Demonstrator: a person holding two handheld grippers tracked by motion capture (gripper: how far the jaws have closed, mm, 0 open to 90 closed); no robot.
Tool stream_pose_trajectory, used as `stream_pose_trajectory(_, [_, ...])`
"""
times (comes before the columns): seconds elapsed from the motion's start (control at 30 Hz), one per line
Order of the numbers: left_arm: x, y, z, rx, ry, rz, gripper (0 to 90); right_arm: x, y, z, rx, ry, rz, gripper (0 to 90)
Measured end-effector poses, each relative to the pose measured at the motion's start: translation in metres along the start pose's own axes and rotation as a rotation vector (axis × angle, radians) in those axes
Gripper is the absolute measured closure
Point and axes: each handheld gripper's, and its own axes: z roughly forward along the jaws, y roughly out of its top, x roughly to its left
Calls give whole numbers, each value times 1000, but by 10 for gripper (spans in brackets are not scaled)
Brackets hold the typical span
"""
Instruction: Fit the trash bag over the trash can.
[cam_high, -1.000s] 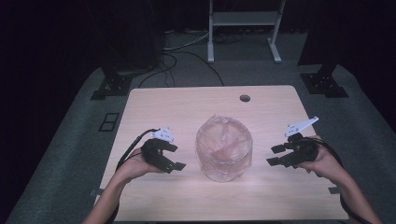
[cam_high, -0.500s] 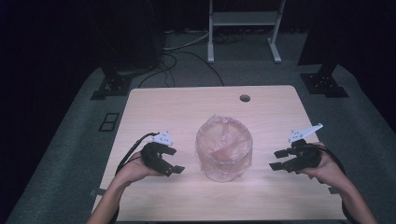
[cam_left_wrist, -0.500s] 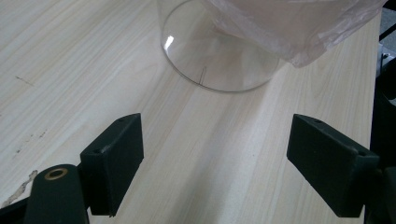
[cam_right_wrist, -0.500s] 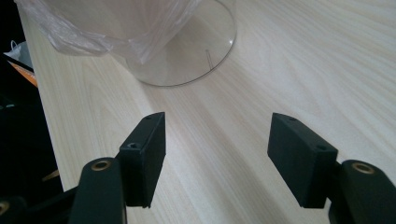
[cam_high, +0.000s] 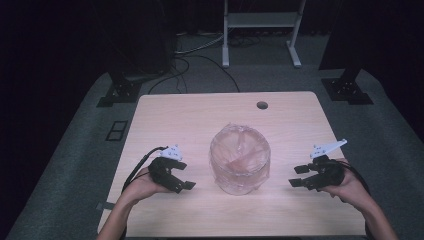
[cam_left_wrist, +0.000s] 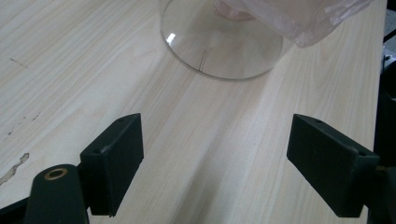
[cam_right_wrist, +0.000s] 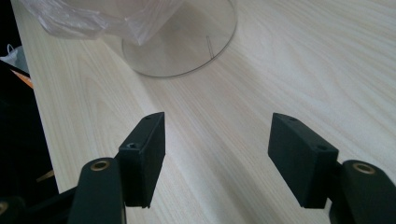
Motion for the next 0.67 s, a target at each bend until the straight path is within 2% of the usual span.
stream_pose_trajectory(0.1, [-1,-1,0,-9,1,-2,165,1,-4,0,1,-3,5,359])
stream_pose_trajectory(0.37, [-3,-7,0,4,-1,-4,145,2,-16,-2,2,-13,20,359])
stream_pose_trajectory(0.5, [-2,-11,0,-3,-6,-23,145,2,-22,-3,-6,-12,35,348])
stream_pose_trajectory(0.67, [-2,-12,1,-14,-13,-26,145,3,-26,-4,-5,-18,40,329])
